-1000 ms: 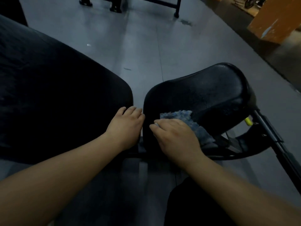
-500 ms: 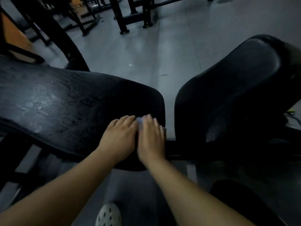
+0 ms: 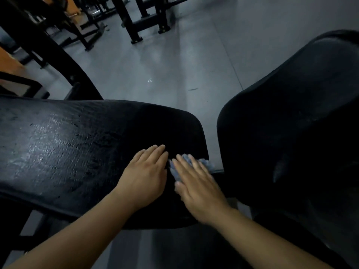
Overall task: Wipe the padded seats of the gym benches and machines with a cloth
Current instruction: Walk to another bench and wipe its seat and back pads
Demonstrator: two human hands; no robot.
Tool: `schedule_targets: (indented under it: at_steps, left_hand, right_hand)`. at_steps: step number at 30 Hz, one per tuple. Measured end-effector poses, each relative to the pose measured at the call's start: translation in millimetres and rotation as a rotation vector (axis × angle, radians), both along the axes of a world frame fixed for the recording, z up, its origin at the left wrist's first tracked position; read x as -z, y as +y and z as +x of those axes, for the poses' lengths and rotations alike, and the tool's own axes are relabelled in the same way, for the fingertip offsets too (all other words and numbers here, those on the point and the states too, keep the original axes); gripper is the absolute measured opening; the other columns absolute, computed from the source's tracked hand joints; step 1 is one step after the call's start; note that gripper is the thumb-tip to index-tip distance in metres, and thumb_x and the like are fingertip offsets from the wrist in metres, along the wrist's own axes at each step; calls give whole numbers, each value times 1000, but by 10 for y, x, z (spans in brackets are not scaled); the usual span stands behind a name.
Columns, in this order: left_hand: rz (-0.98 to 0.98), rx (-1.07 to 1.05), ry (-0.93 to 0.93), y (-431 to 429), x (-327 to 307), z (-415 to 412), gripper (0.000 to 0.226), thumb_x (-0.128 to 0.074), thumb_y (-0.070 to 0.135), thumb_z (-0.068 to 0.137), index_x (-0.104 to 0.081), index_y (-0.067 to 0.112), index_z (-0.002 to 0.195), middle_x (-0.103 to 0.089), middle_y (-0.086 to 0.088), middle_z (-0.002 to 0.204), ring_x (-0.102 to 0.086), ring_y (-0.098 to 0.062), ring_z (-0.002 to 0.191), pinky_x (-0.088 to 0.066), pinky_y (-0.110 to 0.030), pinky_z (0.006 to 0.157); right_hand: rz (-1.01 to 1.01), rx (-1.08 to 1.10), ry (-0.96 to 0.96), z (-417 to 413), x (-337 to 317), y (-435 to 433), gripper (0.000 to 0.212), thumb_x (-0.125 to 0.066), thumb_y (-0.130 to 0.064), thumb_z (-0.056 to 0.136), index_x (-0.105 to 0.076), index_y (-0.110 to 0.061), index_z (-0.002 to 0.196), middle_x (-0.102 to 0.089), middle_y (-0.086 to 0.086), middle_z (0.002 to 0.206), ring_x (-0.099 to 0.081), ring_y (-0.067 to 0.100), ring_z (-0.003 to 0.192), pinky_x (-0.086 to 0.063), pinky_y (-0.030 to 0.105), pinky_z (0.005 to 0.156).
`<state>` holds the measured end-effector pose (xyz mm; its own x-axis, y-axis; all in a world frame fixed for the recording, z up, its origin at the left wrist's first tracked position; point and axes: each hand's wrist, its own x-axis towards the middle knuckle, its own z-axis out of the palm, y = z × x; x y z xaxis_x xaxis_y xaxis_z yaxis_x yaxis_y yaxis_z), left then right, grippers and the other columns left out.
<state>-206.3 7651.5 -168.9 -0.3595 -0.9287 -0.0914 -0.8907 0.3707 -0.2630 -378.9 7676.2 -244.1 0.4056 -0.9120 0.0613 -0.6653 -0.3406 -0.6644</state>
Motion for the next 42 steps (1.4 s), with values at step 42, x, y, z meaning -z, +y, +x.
schedule_targets:
  at_steps: [42]
  left_hand:
    - [48, -59, -28, -558, -340, 551, 78, -40, 59, 78, -61, 7, 132, -56, -14, 142, -51, -29, 133, -43, -49, 108]
  right_hand:
    - [-50, -32, -73, 671, -259, -1029, 62, -12, -54, 101, -19, -30, 158, -7, -13, 166, 5, 9, 153, 6, 28, 122]
